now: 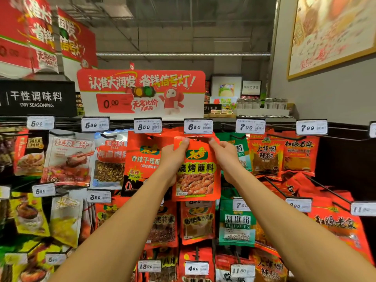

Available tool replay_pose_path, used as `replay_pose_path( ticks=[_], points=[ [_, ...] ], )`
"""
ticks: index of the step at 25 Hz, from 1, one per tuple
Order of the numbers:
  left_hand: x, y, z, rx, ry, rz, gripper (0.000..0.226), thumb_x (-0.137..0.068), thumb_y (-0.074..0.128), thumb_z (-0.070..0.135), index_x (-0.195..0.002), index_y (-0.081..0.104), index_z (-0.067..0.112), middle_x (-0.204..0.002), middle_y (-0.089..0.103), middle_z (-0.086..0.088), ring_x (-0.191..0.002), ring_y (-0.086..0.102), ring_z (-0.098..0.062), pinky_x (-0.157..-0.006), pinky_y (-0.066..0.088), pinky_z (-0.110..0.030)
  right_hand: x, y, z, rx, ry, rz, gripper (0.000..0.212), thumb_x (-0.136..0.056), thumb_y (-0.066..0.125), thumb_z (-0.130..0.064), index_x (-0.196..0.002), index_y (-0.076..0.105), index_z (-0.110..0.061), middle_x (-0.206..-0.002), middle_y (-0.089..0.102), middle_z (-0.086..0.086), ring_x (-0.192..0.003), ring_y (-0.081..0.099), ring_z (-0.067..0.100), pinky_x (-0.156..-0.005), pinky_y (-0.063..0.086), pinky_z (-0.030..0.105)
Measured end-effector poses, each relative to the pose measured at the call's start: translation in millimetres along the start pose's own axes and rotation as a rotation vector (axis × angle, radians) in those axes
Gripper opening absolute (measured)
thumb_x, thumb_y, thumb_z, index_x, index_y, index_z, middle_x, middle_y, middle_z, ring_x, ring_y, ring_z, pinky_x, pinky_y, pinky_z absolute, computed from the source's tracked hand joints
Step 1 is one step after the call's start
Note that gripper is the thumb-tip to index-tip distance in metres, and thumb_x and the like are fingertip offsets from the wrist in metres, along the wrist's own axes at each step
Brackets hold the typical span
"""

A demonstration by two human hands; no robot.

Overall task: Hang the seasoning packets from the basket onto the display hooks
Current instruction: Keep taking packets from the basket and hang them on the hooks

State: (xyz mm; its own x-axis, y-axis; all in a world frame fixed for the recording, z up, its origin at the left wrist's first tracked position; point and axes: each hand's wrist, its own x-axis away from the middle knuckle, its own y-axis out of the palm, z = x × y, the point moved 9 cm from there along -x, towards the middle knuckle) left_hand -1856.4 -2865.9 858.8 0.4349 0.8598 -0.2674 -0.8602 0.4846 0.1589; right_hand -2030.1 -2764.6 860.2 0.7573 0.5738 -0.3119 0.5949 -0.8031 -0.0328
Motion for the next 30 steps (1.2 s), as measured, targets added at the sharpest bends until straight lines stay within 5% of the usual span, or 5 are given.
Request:
replay_pose_path(
  ticks=[5,10,16,20,30],
  points=[
    [-8.8,6.1,0.2,-0.034,-0.017,0.151,0.023,-0.089,0.068,0.035,-0.094,0.072,0.013,-0.094,0.076,-0.013,-0.092,0.072,-0.036,-0.085,0.059,-0.049,-2.7,-5.9,-8.3,0.105,-0.032,0.058,0.035,-0.095,0.059,-0.051,-0.086,0.070,-0.019,-0.081,0.074,-0.001,-0.076,0.070,0.018,-0.065,0.052,0.033],
    [-6.4,-3.0,9.4,-0.200,0.076,0.217,0.035,-0.089,0.069,0.040,-0.066,0.055,0.017,-0.064,0.058,0.000,-0.064,0.053,-0.028,-0.062,0.040,-0.035,2.8,-14.1,-3.9,0.198,-0.036,0.086,0.032,-0.096,0.058,-0.051,-0.104,0.067,-0.021,-0.100,0.071,0.000,-0.092,0.066,0.021,-0.078,0.053,0.039],
    [28.1,-3.3,-34.8,-0.613,0.166,0.156,0.069,-0.095,0.064,0.039,-0.151,0.039,0.009,-0.153,0.047,-0.008,-0.141,0.042,-0.029,-0.117,0.035,-0.046,31.6,-2.0,13.1,0.331,-0.181,0.028,0.070,-0.101,0.052,-0.042,-0.158,0.021,-0.014,-0.159,0.038,0.010,-0.144,0.039,0.029,-0.115,0.034,0.042],
    [14.8,7.2,-61.6,-0.571,0.060,0.111,0.065,-0.093,0.065,0.038,-0.146,0.042,0.008,-0.144,0.055,-0.012,-0.133,0.050,-0.034,-0.109,0.041,-0.047,24.3,16.7,30.4,0.364,-0.135,0.015,0.077,-0.106,0.040,-0.042,-0.160,-0.002,-0.009,-0.165,0.023,0.017,-0.150,0.028,0.035,-0.120,0.028,0.046],
    [-27.8,17.3,-86.9,-0.543,-0.084,0.148,0.047,-0.092,0.067,0.029,-0.131,0.048,0.012,-0.130,0.062,-0.012,-0.122,0.056,-0.035,-0.089,0.041,-0.033,-29.6,32.6,62.4,0.431,-0.017,-0.126,0.073,-0.106,0.027,-0.052,-0.159,0.004,-0.007,-0.163,0.028,0.018,-0.147,0.033,0.037,-0.117,0.032,0.048]
  ],
)
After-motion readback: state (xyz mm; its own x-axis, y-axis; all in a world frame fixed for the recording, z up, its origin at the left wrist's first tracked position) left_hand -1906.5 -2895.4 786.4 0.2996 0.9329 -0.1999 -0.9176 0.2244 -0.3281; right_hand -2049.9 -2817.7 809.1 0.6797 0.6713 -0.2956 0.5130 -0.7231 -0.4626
